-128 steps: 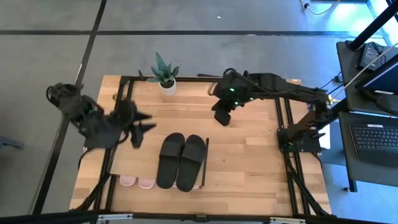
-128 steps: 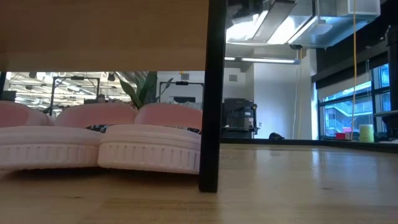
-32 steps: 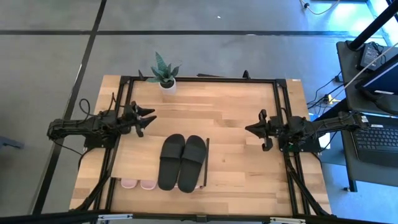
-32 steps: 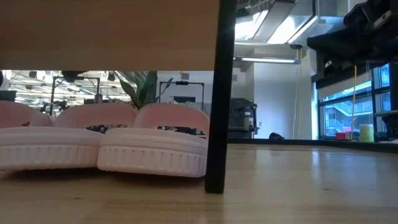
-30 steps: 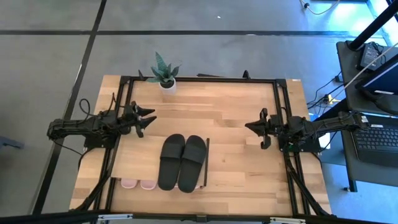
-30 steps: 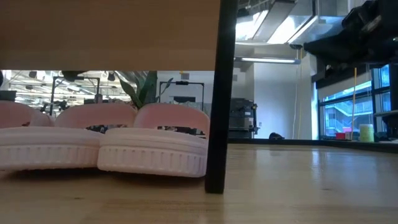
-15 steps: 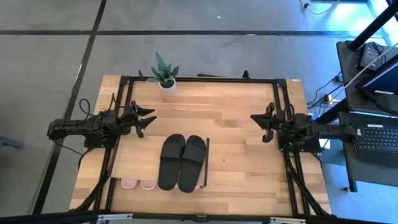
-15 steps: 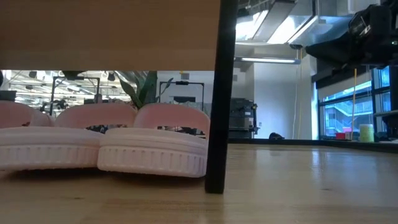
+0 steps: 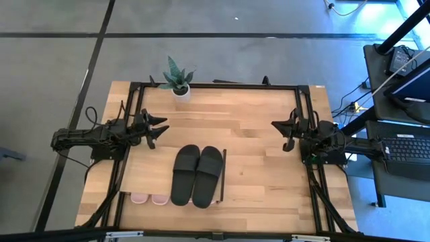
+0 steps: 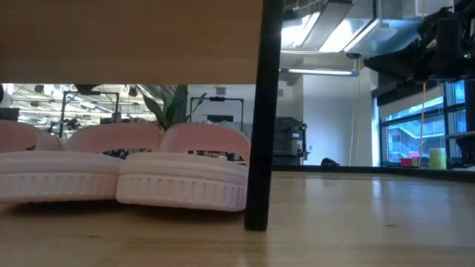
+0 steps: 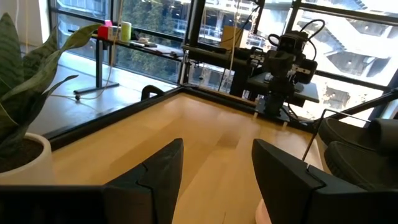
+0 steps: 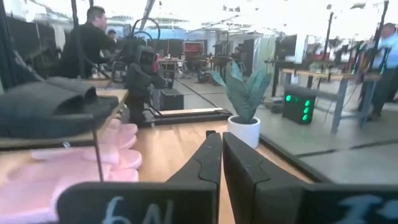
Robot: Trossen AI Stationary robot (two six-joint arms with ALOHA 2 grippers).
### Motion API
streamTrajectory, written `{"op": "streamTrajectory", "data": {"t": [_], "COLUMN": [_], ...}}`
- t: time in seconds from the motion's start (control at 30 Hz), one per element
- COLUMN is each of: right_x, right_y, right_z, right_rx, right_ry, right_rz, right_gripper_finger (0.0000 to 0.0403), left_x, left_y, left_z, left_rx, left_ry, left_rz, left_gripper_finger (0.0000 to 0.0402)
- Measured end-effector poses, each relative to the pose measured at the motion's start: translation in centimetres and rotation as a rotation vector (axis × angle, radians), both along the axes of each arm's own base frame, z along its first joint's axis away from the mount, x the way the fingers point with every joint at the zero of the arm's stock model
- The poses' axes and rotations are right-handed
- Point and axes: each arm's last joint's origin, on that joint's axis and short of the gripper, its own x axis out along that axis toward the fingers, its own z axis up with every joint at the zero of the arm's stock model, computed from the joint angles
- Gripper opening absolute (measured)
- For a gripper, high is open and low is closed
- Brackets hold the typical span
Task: Pick and place slides into the shelf
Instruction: Return to Home Position
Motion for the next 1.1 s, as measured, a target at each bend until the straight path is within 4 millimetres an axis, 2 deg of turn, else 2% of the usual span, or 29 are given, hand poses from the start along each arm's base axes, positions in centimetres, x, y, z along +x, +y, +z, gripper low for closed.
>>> {"op": "streamTrajectory", "data": {"t": [0.1,1.1], "right_x": [0.0,0.0], "right_y": [0.0,0.0], "right_z": [-0.01,-0.01], "right_rx": [-0.071,-0.07], "right_ry": [0.022,0.021], "right_rz": [-0.009,-0.01], "right_gripper_finger": [0.0019,0.0019], "left_x": [0.0,0.0], "left_y": [0.0,0.0], "left_z": [0.0,0.01], "left_rx": [0.0,0.0], "left_ry": [0.0,0.0], "left_rz": [0.0,-0.002], "left_gripper_finger": [0.0185,0.0185]}}
